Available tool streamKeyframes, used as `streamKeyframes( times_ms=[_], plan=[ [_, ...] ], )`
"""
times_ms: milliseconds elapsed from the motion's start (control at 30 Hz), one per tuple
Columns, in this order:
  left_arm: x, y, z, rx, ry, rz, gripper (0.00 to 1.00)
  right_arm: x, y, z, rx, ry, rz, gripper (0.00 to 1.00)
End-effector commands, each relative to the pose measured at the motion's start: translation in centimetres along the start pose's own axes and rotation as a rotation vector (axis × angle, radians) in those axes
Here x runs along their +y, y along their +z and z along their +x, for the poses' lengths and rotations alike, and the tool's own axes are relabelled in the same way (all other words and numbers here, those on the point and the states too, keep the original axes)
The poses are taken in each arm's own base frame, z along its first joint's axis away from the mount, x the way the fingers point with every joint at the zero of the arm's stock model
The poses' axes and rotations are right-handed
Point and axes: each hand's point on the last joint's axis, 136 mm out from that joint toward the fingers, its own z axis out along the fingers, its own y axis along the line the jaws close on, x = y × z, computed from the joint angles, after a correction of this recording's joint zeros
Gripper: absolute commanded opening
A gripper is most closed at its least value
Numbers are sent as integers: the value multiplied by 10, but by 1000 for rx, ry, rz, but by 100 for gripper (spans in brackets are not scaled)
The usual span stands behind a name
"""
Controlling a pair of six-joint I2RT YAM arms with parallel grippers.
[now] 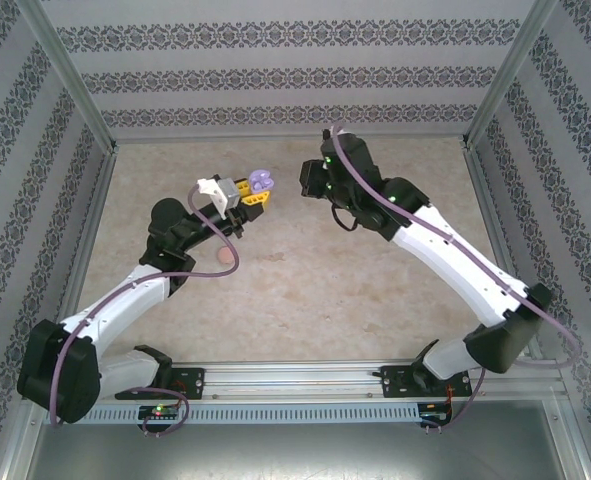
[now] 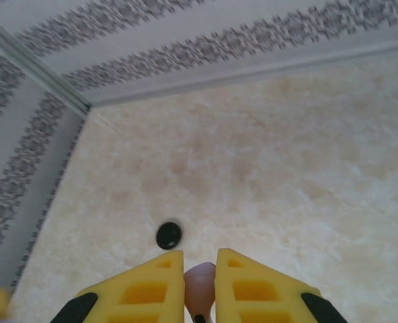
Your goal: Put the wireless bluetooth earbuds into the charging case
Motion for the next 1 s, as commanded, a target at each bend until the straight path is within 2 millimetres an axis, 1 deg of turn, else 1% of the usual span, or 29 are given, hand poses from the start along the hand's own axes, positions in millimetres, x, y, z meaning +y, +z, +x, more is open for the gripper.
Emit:
streamKeyframes(
  times_ms=[0, 100, 233, 433, 567, 733, 967],
  plan=[
    [-9, 11, -1, 8, 31, 61, 0, 14, -24, -18, -67, -34, -93, 15],
    [-12, 17, 2, 8, 21, 77, 0, 20, -35, -21, -83, -40, -134, 15],
    [-14, 26, 4, 13, 11, 96, 0, 28, -39, -16, -82, -49, -172, 15],
    [-19, 38, 3, 11, 6, 130, 0, 38, -34, -6, -73, -57, -208, 16],
    [-23, 43, 4, 11, 4, 148, 0, 43, -30, -3, -77, -62, -223, 16],
    [-24, 45, 3, 8, 5, 155, 0, 44, -26, -1, -73, -56, -224, 15],
    [-26, 44, -4, -7, 15, 156, 0, 47, -19, 4, -58, -44, -233, 14]
  ],
)
